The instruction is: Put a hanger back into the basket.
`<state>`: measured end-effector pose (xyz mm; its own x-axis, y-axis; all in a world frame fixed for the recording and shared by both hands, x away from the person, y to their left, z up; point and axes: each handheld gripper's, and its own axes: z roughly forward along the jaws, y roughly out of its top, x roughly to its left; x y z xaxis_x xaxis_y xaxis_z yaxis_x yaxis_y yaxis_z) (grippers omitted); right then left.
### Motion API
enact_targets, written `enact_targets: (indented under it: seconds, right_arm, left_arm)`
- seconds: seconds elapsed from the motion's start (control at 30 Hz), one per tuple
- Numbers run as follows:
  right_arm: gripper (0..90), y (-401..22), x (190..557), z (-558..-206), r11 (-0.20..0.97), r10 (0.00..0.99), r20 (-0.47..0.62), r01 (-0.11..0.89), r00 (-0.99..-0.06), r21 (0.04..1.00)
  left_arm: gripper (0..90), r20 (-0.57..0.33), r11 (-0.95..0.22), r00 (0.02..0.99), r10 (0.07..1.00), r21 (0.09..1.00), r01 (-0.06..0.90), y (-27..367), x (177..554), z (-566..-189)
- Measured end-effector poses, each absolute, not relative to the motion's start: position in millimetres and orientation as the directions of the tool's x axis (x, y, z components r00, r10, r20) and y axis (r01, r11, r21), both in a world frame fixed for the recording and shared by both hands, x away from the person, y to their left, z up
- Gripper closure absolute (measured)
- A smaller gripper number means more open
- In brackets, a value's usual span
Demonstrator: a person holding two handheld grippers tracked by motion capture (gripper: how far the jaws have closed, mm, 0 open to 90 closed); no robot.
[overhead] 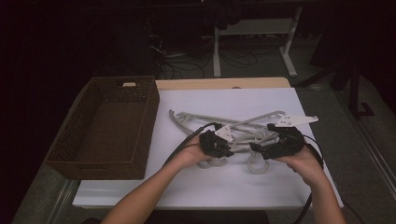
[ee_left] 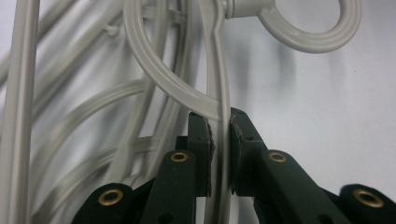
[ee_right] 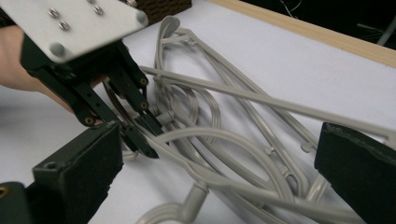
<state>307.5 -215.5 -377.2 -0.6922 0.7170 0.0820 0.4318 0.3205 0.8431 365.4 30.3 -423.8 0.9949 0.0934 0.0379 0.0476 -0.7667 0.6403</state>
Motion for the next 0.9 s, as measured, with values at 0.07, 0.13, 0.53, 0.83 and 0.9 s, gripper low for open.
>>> enact_targets:
  seconds: [0.07, 0.13, 0.53, 0.83, 0.9]
  right_arm:
    - [0.8, -217, 307, -376, 0.319, 0.719, 0.079, 0.429, -0.691, 0.845]
    - [0.8, -219, 306, -374, 0.316, 0.721, 0.077, 0.426, -0.688, 0.848]
    - [0.8, -229, 303, -372, 0.302, 0.732, 0.077, 0.423, -0.677, 0.854]
    - [0.8, -230, 300, -382, 0.302, 0.732, 0.089, 0.438, -0.676, 0.847]
    - [0.7, -231, 299, -385, 0.300, 0.732, 0.090, 0.439, -0.675, 0.847]
  left_arm:
    - [81.5, 0.040, -0.767, 0.993, 0.110, 0.639, 0.059, 33, 367, -418]
    - [81.5, 0.044, -0.766, 0.991, 0.125, 0.639, 0.069, 36, 369, -412]
    - [81.6, 0.070, -0.761, 0.966, 0.249, 0.631, 0.150, 63, 390, -365]
    - [81.5, 0.070, -0.730, 0.948, 0.310, 0.657, 0.190, 88, 401, -326]
    - [81.6, 0.074, -0.725, 0.945, 0.319, 0.662, 0.193, 96, 402, -317]
